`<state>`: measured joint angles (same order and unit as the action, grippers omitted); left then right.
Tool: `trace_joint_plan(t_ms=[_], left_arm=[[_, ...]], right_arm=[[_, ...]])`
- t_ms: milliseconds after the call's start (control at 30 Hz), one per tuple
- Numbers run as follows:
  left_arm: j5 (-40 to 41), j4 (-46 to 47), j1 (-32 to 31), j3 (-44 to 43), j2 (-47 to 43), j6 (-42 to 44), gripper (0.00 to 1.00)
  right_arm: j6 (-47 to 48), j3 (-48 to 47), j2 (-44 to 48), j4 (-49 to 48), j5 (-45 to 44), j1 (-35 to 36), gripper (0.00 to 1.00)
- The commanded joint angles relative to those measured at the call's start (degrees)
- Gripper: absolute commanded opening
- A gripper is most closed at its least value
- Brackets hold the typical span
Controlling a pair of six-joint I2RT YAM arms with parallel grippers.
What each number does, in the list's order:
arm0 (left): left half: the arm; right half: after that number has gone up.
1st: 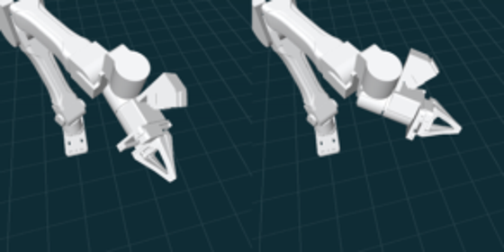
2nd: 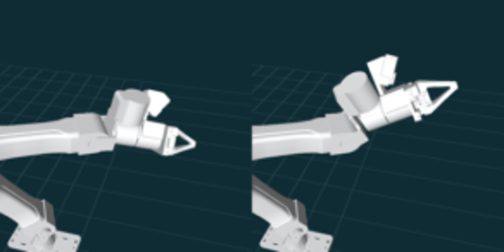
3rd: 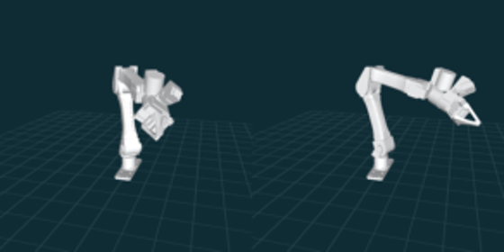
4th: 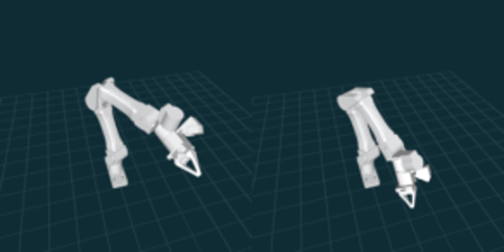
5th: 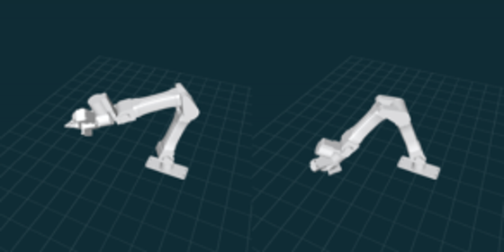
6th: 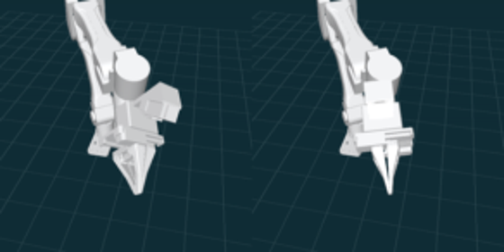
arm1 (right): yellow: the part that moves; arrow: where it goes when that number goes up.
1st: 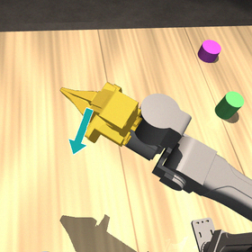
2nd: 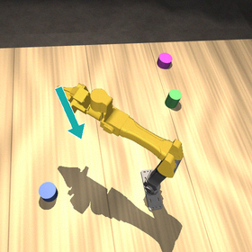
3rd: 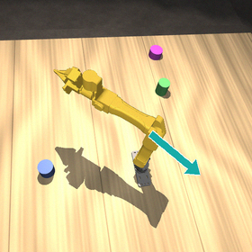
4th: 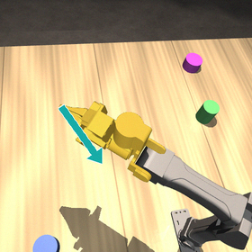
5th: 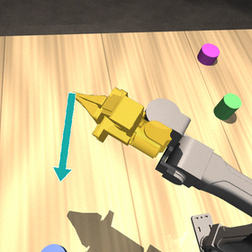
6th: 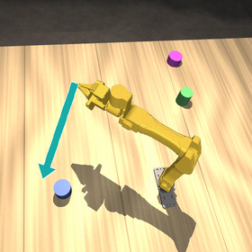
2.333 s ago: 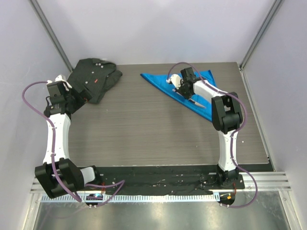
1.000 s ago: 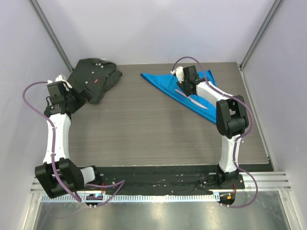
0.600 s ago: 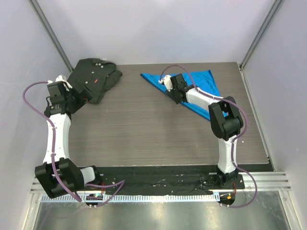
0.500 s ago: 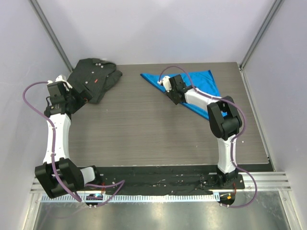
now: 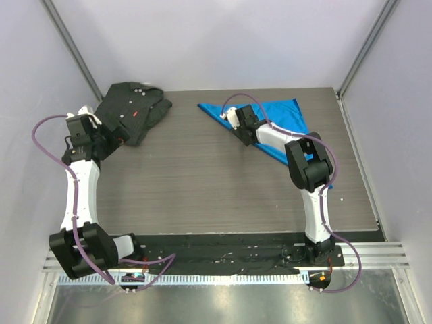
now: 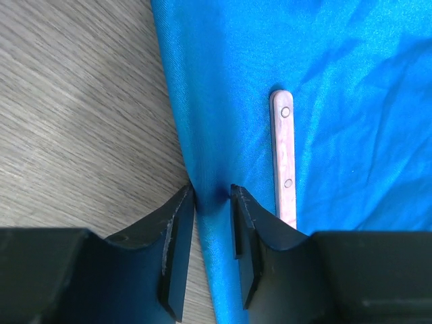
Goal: Fold the napkin, place the utensils inside, and roll it up
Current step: Fold the napkin
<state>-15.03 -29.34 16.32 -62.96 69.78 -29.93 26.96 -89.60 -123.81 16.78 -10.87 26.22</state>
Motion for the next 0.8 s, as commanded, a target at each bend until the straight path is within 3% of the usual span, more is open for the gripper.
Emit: trace_joint_plan(t_ms=[0,300,500,767], left_arm=[[-1.1,2.4,0.6,-0.1,0.0,-0.6,1.00],[-1.8,2.4,0.7,0.0,0.2,-0.7,1.00],[-2.0,2.6,0.8,0.0,0.2,-0.9,1.00],[-2.6,2.7,0.8,0.1,0.2,-1.1,1.00]], right_arm=[[0.3,-1.8,-1.1,0.4,0.0,0.3,0.35],[1.3,-1.7,-2.0,2.2,0.6,0.3,0.19],[2.6,-1.7,-2.4,4.4,1.9,0.8,0.01],[2.4,0.1,-0.6,6.7,4.7,3.3,0.01]])
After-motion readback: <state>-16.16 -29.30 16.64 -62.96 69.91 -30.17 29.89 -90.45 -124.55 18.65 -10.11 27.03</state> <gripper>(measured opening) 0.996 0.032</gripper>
